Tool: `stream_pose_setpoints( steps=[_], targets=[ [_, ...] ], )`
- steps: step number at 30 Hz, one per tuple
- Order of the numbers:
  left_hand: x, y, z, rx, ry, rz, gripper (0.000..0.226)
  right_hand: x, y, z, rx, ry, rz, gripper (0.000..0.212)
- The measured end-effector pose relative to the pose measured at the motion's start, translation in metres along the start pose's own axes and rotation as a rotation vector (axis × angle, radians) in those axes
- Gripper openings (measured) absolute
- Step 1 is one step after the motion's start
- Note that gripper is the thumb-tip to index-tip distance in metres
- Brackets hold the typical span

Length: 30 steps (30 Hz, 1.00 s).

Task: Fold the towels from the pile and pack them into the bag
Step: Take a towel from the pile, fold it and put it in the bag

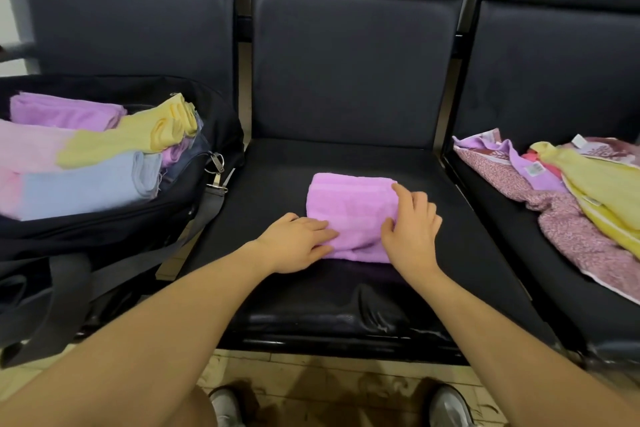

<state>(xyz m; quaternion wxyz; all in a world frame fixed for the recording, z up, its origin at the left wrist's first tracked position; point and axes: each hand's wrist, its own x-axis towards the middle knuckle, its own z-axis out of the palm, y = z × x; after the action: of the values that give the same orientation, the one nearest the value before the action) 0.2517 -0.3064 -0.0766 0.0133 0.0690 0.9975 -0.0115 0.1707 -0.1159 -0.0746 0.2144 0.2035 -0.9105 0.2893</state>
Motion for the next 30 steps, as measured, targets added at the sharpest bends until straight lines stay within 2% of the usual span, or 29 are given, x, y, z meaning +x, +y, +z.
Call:
stream_pose_setpoints(
  steps=[2,5,8,12,17,20,21,24,26,28,30],
  targets=[
    [0.003,0.001,0.002,0.028,0.018,0.028,0.044,-0.002,0.005,-0.006,-0.033,-0.001,-0.119,0.059],
    [0.006,-0.001,0.006,0.001,-0.002,-0.036,0.035,-0.002,0.014,-0.014,-0.082,-0.205,-0.291,0.048],
    [0.004,-0.003,0.006,-0.090,-0.006,-0.133,0.032,-0.004,0.027,-0.017,-0.160,-0.393,-0.262,0.037],
    [-0.006,-0.009,0.005,-0.157,0.056,-0.154,0.031,-0.010,0.039,-0.022,-0.118,-0.495,-0.152,0.029],
    [-0.011,-0.013,0.005,-0.284,0.158,-0.160,0.032,-0.011,0.043,-0.022,-0.049,-0.507,-0.178,0.012],
    [-0.009,-0.013,0.009,-0.372,0.252,-0.182,0.028,-0.011,0.041,-0.023,-0.008,-0.448,-0.205,0.019],
    [-0.010,-0.014,0.009,-0.373,0.235,-0.168,0.025,-0.011,0.041,-0.024,-0.015,-0.429,-0.225,0.021],
    [-0.015,-0.015,0.008,-0.220,0.052,-0.086,0.030,-0.010,0.043,-0.027,-0.046,-0.477,-0.270,0.018],
    [-0.017,-0.016,0.006,-0.220,0.033,-0.075,0.035,-0.012,0.045,-0.028,-0.053,-0.516,-0.273,0.017],
    [-0.016,-0.017,0.004,-0.271,0.038,-0.086,0.039,-0.013,0.045,-0.025,-0.084,-0.514,-0.318,0.029],
    [-0.014,-0.019,0.003,-0.284,0.021,-0.080,0.040,-0.010,0.038,-0.020,-0.091,-0.515,-0.395,0.033]
  ],
)
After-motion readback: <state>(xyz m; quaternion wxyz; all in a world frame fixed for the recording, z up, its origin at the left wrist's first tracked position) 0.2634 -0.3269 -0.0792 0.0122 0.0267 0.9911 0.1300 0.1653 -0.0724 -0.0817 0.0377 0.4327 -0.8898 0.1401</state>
